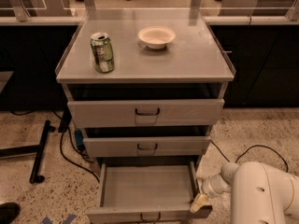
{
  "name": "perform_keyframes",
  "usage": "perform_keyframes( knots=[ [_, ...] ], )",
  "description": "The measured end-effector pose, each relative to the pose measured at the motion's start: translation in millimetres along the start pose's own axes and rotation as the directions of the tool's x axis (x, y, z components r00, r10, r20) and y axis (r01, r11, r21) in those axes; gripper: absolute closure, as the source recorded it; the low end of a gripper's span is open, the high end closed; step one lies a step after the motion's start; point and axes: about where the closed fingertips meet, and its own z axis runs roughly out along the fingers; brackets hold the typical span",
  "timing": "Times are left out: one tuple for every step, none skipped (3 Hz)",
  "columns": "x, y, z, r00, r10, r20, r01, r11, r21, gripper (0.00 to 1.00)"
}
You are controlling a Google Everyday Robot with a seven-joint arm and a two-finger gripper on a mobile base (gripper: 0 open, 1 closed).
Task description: Open bottom drawer
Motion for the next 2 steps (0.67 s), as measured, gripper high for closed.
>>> perform_keyframes(
  knots=[
    [-2, 10, -26, 1.0, 0.004, 0.003, -0.004, 0.9991, 0.043, 0.0],
    [5, 12, -111, 0.998, 0.048, 0.035, -0.055, 0.9694, 0.239, 0.0]
  ],
)
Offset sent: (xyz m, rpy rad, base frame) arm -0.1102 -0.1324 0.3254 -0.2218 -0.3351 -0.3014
